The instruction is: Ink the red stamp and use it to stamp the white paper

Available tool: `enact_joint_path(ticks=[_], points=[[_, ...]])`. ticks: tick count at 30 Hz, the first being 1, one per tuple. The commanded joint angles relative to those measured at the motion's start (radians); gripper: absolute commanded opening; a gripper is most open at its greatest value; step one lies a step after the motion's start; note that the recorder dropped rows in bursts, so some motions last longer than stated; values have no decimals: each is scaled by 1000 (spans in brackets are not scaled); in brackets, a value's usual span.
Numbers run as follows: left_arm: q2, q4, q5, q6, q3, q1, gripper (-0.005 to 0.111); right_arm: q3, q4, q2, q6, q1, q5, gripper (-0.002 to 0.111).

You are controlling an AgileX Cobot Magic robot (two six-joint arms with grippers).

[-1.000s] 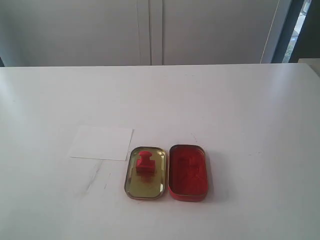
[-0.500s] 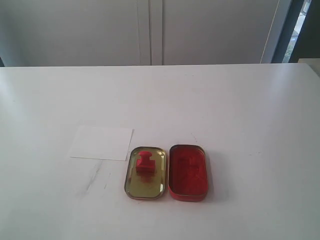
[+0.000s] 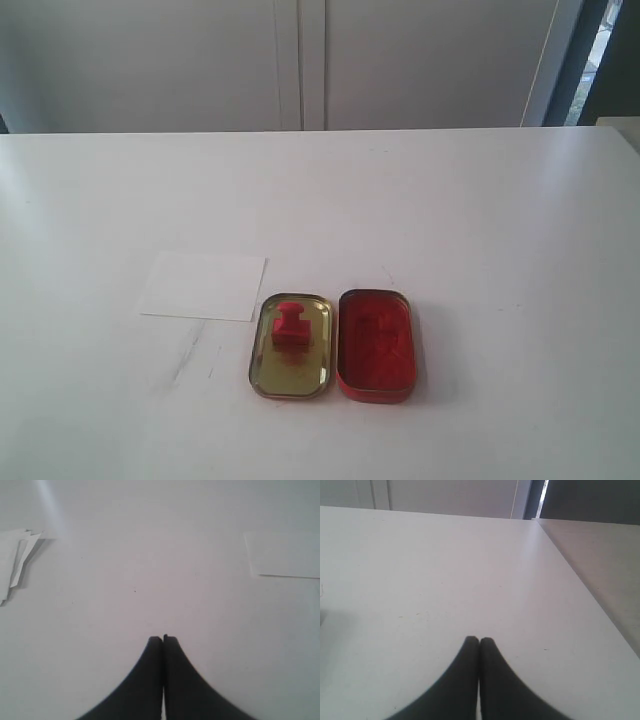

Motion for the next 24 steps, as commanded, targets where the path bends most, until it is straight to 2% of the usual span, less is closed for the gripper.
enact_joint_path(ticks=[1, 10, 24], points=[[-5, -5, -58, -9, 4, 4, 0, 6, -8, -6, 0, -3, -14, 0], [-5, -5, -224, -9, 4, 4, 0, 6, -8, -6, 0, -3, -14, 0], [-5, -5, -253, -9, 4, 4, 0, 6, -8, -6, 0, -3, -14, 0]])
